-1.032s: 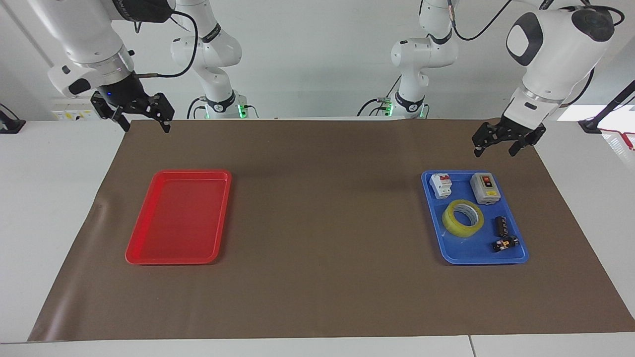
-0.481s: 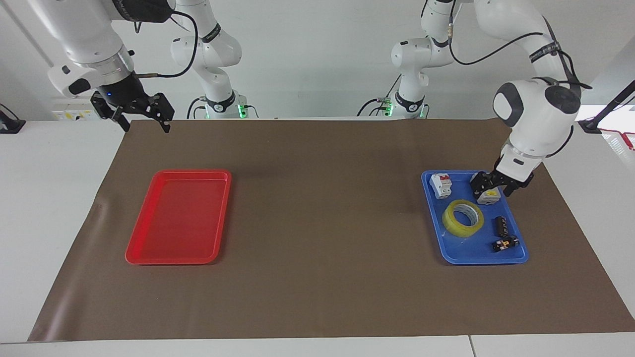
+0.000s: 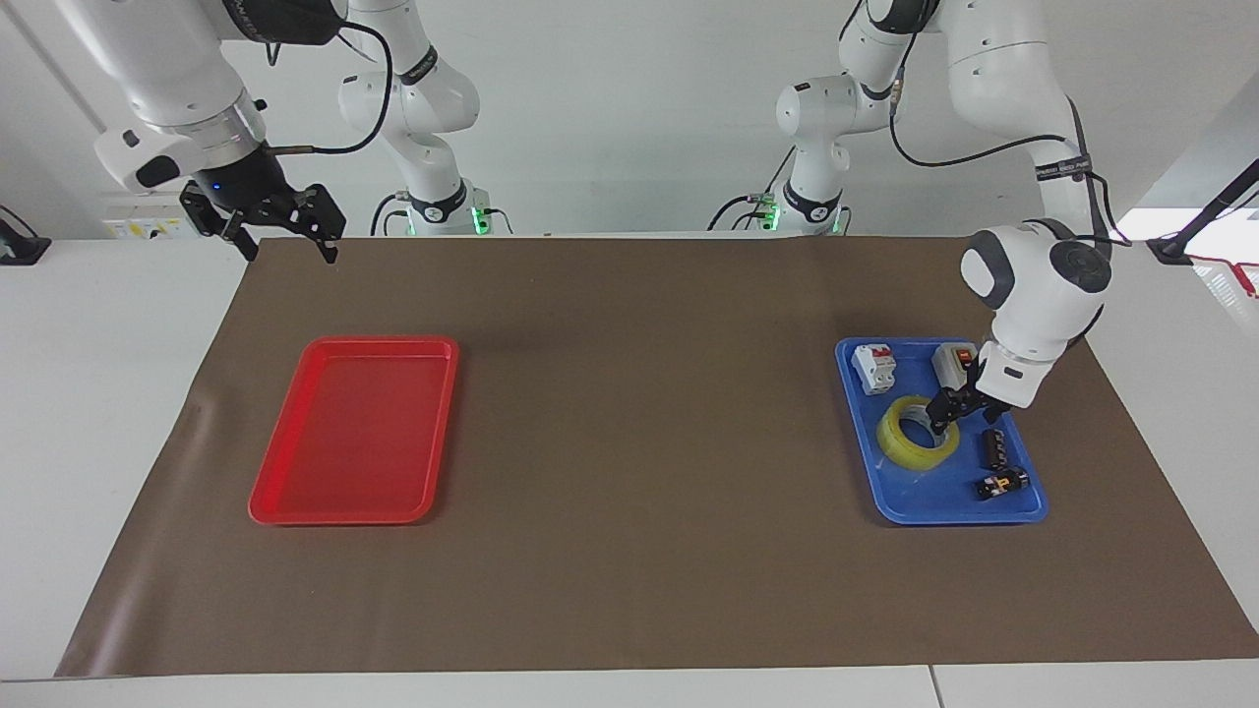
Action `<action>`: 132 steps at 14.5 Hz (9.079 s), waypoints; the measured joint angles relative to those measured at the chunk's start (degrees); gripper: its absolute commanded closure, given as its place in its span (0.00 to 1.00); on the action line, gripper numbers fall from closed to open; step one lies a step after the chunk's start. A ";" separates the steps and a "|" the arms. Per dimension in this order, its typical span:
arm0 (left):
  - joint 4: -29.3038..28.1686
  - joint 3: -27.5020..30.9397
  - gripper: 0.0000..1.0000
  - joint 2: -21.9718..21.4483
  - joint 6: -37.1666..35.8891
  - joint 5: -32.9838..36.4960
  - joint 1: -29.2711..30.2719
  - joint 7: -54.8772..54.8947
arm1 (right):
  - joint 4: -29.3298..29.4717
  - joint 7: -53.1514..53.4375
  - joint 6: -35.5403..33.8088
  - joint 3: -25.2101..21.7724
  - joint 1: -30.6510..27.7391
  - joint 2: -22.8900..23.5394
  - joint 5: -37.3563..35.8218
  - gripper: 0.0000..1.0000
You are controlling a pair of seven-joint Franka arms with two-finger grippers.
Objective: Place and move tape with both arms
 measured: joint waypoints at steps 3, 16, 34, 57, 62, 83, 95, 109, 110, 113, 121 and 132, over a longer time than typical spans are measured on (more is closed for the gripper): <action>-0.27 0.00 0.96 0.61 -0.03 0.00 -0.14 -0.64 | 0.00 0.00 0.00 0.00 0.00 0.00 0.00 0.00; 26.14 -0.67 1.00 3.43 -33.55 -0.47 -18.16 -30.05 | 0.00 0.00 0.00 0.00 0.00 0.00 0.00 0.00; 23.55 -0.17 0.00 14.84 -13.94 -4.40 -42.90 -57.00 | 0.00 0.00 0.00 0.00 0.00 0.00 0.00 0.00; 24.49 1.38 0.00 -13.84 -53.30 -3.60 -8.28 -1.70 | -7.86 19.65 28.22 1.14 27.61 16.19 1.93 0.00; 22.54 1.01 0.00 -15.68 -52.47 -3.59 -8.28 -1.52 | -9.37 21.19 41.26 1.07 30.37 25.31 -0.79 0.00; 22.53 -1.00 0.00 -16.10 -51.24 -3.59 -6.05 -1.19 | -7.63 7.76 23.34 -0.25 23.26 17.69 -4.46 1.00; 23.32 -1.12 0.00 -17.16 -49.97 -1.93 -6.06 -1.07 | -35.63 -26.46 49.09 -0.59 -4.11 8.71 -4.42 1.00; 23.31 -1.17 0.00 -17.16 -49.85 -1.86 -5.84 -1.02 | -41.38 -26.70 56.88 -0.54 -6.19 8.44 -4.41 0.00; 23.31 -1.17 0.00 -17.16 -49.85 -1.86 -5.79 -1.02 | -40.64 -26.70 56.21 -0.47 -6.20 8.16 -4.41 0.00; 23.31 -1.17 0.00 -17.16 -49.85 -1.86 -5.66 -1.02 | -31.63 -24.50 43.73 0.47 -4.97 5.90 -4.20 0.00; 23.31 -1.17 0.00 -17.16 -49.85 -1.86 -5.54 -1.02 | -10.36 -1.63 13.82 2.92 -2.68 -0.51 -2.25 0.00; 23.31 -1.17 0.00 -17.16 -49.85 -1.86 -5.52 -1.02 | -3.39 -0.76 3.53 2.21 -4.36 -1.42 -2.12 0.00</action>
